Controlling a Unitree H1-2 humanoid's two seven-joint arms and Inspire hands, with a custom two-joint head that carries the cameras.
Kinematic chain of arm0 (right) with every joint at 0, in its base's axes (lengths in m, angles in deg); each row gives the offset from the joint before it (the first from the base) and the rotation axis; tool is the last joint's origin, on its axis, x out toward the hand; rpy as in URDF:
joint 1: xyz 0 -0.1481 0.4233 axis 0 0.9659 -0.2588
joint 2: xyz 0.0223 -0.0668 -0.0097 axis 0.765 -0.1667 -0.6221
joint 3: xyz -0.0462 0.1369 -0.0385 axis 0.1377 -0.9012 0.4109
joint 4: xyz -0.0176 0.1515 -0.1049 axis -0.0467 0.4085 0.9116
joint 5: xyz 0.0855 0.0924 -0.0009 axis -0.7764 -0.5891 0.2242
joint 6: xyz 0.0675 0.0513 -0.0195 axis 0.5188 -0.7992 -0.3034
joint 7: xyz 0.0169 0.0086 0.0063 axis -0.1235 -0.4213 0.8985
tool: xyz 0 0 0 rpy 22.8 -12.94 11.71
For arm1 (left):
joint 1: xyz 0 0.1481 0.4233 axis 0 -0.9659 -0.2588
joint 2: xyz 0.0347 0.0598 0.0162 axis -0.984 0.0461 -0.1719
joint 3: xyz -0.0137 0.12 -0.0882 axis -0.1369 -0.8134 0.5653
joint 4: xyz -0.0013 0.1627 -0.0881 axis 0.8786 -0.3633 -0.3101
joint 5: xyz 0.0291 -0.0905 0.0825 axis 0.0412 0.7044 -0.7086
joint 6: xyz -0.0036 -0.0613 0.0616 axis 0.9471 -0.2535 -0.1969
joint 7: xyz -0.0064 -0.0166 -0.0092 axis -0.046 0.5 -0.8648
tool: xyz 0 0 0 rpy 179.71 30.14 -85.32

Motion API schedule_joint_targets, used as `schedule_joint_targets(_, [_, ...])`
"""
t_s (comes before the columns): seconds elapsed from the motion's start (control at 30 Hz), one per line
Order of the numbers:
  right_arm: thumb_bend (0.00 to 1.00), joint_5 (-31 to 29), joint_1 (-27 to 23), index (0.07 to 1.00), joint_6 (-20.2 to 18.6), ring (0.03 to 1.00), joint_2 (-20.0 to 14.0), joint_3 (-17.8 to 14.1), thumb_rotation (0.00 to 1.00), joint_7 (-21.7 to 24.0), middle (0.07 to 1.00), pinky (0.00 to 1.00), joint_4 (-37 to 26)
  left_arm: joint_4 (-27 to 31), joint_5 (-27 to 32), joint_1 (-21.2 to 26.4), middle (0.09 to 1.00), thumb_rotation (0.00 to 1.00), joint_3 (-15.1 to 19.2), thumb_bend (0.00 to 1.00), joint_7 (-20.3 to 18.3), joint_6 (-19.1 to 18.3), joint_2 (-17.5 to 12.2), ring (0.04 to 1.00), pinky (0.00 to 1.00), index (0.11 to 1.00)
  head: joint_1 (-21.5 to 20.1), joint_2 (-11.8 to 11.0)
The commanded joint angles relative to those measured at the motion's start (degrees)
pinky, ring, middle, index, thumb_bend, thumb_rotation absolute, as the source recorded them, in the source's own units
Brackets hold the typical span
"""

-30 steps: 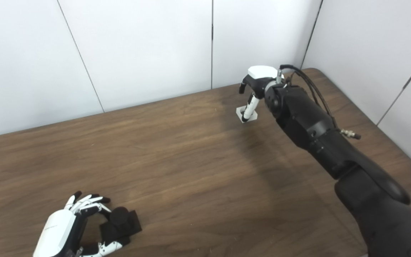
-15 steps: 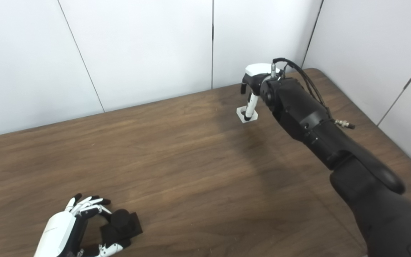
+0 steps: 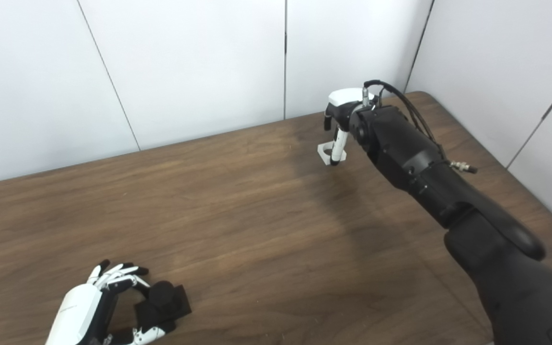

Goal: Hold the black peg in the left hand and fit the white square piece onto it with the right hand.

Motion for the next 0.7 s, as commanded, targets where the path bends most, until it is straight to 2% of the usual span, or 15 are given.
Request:
schedule_joint_targets(0.0, [0.89,0.72,-2.03,0.710,0.38,0.976,-2.23,-1.22,0.17,-1.13,0.890,1.00,-1.65,0.05,-0.26,-0.99,0.767,0.05,-0.10,0.52,-1.62,-0.93,-0.35,0.853,1.00,0.486,0.02,0.12])
schedule_joint_targets(0.67, [0.88,0.20,-0.26,0.713,0.17,0.962,-1.77,-1.89,0.18,-0.89,0.890,0.95,-2.46,0.37,-0.81,-0.93,0.765,0.05,-0.02,0.52,-1.53,-0.96,-0.23,0.852,1.00,0.486,0.07,0.29])
